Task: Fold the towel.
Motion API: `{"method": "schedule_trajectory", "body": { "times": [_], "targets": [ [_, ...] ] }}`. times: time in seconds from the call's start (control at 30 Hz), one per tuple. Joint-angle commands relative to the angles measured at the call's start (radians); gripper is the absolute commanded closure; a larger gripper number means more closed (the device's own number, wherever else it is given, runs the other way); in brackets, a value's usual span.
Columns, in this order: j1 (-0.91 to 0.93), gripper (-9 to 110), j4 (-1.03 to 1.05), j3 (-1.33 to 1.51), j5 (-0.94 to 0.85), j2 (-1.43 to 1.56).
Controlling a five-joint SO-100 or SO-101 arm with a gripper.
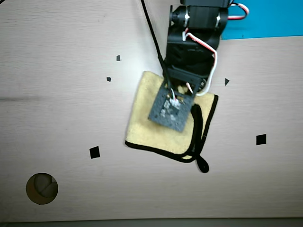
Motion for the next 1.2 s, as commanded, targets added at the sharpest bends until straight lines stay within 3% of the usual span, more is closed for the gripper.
{"method": "schedule_trajectory", "body": {
  "times": [0.0, 0.37, 0.6, 0.8, 1.17],
  "targets": [
    [-0.025, 101, -0.023, -0.14, 0.017, 0.003],
    [-0.091, 101, -0.02, -0.075, 0.057, 0.031],
    [-0.057, 87, -0.011, 0.025, -0.028, 0.06],
    [-0.037, 78, 0.081, -0.023, -0.002, 0.077],
    [-0.029, 75, 0.298, -0.086, 0.084, 0.224]
  ]
}}
